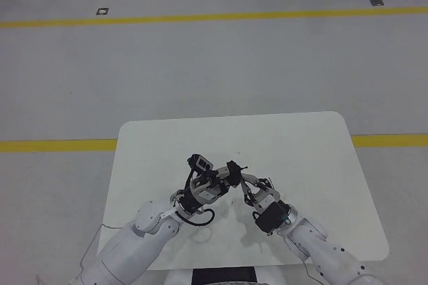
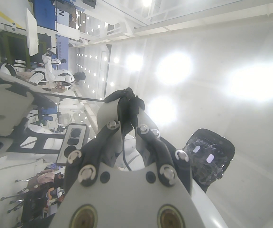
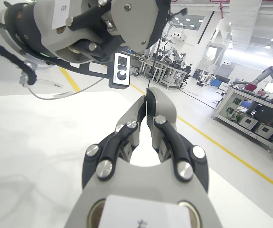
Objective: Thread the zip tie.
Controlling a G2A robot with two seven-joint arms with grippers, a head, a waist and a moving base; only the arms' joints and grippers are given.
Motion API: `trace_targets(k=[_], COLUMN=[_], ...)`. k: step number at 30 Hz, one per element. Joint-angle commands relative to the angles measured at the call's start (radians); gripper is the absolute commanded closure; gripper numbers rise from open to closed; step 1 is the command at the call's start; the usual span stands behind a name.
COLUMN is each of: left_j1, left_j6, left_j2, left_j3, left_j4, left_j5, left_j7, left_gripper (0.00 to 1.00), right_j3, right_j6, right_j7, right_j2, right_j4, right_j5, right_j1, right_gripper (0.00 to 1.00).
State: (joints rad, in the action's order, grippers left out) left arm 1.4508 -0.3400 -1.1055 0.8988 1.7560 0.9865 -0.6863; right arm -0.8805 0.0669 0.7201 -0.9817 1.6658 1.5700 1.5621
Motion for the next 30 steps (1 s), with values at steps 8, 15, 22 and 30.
trace_targets(k=[8, 15, 22, 30], left_j1=[0.000, 0.000, 0.000, 0.000], left_j6=[0.000, 0.000, 0.000, 0.000], left_j2=[0.000, 0.000, 0.000, 0.000], left_j3=[0.000, 0.000, 0.000, 0.000], left_j4=[0.000, 0.000, 0.000, 0.000], left_j5=[0.000, 0.000, 0.000, 0.000], left_j7=[0.000, 0.000, 0.000, 0.000], left_gripper=[1.00, 1.00, 1.00, 1.00], right_j3=[0.030, 0.041, 0.012, -0.014], right_j6=[0.021, 0.049, 0.037, 0.014], right_j7=[-0.011, 0.000, 0.064, 0.086], right_j2=[0.016, 0.023, 0.019, 0.014], right_j4=[-0.006, -0.001, 0.007, 0.028], right_j5=[0.000, 0.000, -0.021, -0.008], right_j1=[-0.017, -0.018, 0.007, 0.021], right_gripper=[1.00, 1.00, 0.05, 0.51])
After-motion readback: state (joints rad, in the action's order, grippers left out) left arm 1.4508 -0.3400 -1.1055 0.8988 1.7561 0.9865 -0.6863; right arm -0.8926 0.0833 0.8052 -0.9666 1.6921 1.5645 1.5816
